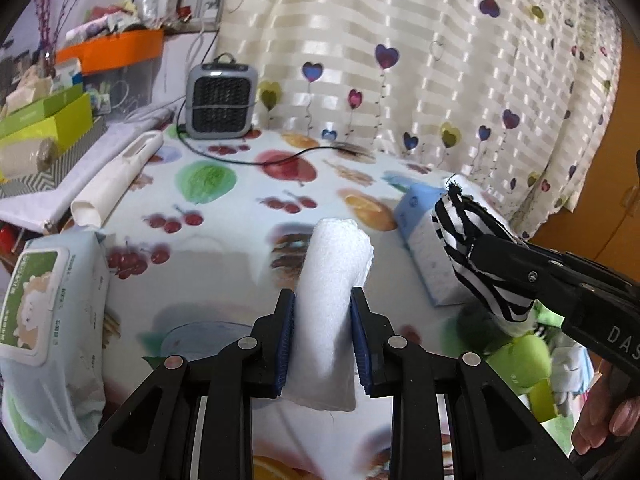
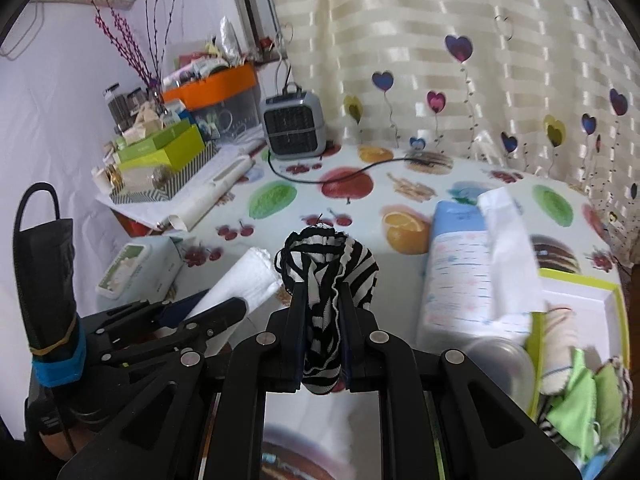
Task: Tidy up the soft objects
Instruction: 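Carry the white towel and striped sock with both tools over the white box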
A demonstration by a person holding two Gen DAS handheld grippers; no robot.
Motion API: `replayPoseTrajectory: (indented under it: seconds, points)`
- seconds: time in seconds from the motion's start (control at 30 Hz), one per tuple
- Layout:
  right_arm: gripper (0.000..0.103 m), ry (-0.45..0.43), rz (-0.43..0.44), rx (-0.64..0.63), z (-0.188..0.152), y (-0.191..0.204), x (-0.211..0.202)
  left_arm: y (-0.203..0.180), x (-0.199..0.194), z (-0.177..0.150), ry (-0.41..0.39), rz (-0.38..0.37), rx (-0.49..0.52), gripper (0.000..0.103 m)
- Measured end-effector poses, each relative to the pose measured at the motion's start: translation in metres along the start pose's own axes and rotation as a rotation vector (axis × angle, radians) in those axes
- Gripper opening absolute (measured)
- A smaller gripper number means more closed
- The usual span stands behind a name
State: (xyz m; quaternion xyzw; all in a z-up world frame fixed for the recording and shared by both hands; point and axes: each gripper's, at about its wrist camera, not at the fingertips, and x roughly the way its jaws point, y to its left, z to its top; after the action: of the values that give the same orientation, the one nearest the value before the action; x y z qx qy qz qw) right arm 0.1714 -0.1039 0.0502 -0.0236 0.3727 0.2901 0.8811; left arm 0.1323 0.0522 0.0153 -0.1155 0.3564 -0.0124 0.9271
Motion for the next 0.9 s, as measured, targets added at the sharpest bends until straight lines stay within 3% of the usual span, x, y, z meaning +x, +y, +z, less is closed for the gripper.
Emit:
replayPoseTrajectory:
  seconds: [0.4,0.9]
  points:
    - [0.014,-0.103,-0.040,0.053,-0.012,-0.028,-0.064,-0.061,-0.032,0.007,-0.061,-0.070,0.084,0.025]
    - [0.014,-0.195,-0.107,0.137,-0.027,-0.074,-0.122,-0.122,-0.040,0.009,-0.071,-0.148,0.176,0.025]
